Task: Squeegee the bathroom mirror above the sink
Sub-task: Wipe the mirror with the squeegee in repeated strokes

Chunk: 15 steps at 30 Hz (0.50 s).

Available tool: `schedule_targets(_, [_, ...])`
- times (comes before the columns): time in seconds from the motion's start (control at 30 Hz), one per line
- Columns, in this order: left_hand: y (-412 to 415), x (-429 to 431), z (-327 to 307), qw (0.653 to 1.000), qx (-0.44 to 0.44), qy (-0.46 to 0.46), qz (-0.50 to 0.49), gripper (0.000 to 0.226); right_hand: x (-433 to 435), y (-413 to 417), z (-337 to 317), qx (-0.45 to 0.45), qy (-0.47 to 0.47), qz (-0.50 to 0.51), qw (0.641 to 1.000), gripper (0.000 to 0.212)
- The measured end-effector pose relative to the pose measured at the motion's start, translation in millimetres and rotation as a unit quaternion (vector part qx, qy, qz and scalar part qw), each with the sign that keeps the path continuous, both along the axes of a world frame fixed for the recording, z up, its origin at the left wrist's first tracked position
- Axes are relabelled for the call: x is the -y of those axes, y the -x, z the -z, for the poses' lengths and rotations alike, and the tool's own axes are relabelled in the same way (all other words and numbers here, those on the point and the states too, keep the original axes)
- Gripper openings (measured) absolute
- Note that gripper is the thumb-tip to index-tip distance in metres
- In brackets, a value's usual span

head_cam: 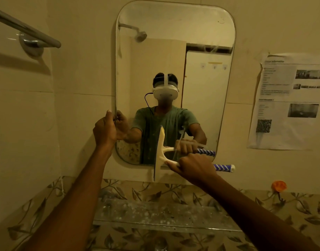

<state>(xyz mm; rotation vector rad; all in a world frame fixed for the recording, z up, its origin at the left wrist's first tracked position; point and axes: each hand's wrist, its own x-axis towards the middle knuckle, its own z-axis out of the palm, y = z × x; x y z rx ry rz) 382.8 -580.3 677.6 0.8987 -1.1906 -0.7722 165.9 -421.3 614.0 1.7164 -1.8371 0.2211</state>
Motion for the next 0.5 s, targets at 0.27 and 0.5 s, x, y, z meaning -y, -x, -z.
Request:
schedule_targets(0.27, [3,-2,15,1.0,0.013,-0.024,-0.016,0.048,-51,73,-11,0.069,-0.051,0.083,0.993,0.07])
schedule_targets(0.5, [8,-7,15,0.999,0.012,-0.032,-0.032,0.049,-56,58,-17,0.032,-0.042,0.078,0.996,0.057])
